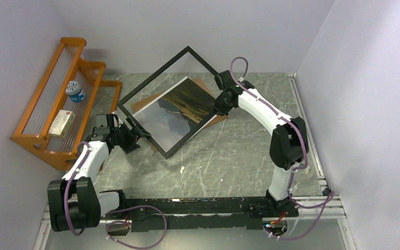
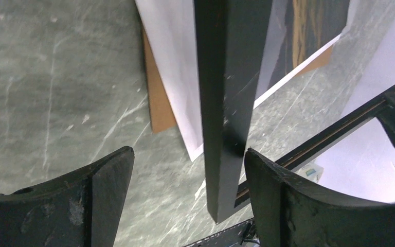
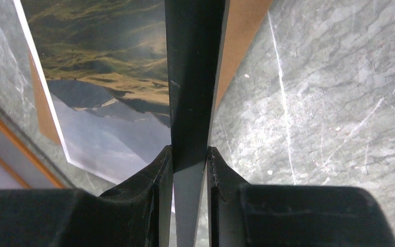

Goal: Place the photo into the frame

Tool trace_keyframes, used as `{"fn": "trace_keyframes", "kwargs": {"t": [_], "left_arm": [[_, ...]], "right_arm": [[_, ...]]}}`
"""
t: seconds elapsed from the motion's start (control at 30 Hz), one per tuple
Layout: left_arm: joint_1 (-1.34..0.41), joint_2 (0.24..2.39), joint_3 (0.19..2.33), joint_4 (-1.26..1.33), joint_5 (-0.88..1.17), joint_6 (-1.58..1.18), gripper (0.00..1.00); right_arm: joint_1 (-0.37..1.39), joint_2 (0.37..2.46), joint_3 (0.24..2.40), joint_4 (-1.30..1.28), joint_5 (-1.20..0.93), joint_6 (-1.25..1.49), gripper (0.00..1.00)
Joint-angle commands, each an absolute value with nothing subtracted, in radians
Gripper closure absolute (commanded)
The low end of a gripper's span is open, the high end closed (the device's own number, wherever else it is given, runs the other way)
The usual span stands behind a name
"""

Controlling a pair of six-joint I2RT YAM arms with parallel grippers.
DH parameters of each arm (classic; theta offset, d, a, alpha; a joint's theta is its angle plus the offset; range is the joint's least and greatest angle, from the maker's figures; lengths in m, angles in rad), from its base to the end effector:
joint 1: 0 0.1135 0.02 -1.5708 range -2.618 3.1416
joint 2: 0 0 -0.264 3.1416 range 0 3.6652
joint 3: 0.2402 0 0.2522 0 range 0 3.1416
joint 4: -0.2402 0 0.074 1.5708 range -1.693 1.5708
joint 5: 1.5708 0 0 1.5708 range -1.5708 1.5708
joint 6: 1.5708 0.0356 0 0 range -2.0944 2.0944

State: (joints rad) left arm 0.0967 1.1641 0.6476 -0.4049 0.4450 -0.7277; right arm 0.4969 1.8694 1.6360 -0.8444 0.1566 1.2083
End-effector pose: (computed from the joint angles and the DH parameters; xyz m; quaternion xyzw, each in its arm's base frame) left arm 0.2228 0.0062 0.2026 -0.3058 0.8752 -0.2954 0.2309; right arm 0.3556 0.1865 0.2714 0.3546 0.8996 0.1333 0.2172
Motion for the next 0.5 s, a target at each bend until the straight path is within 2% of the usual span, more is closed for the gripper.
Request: {"fn": "trace_keyframes", "kwargs": {"t": [0.0, 0.13, 0.27, 0.37, 0.47], "left_arm": [[0.099, 1.196, 0.659, -0.246, 0.519, -0.768, 0.18], [0.099, 1.221, 0.660, -0.165, 0.575, -0.810, 0.23], [0.098, 1.258, 0.658, -0.114, 0.615, -0.843, 0.36], [0.099, 1.279, 0.669, -0.083, 0.655, -0.858, 0.54], [0.099, 1.272, 0.689, -0.052, 0.701, -0.884, 0.81]], "right_arm": [[0.484, 1.755, 1.605, -0.734, 0.042, 1.250, 1.00], [0.474, 1.714, 1.546, -0.706, -0.007, 1.247, 1.00], [0.458, 1.683, 1.492, -0.688, -0.062, 1.245, 1.00], [0.444, 1.662, 1.459, -0.678, -0.100, 1.235, 1.00], [0.438, 1.645, 1.427, -0.665, -0.128, 1.193, 1.00]]}}
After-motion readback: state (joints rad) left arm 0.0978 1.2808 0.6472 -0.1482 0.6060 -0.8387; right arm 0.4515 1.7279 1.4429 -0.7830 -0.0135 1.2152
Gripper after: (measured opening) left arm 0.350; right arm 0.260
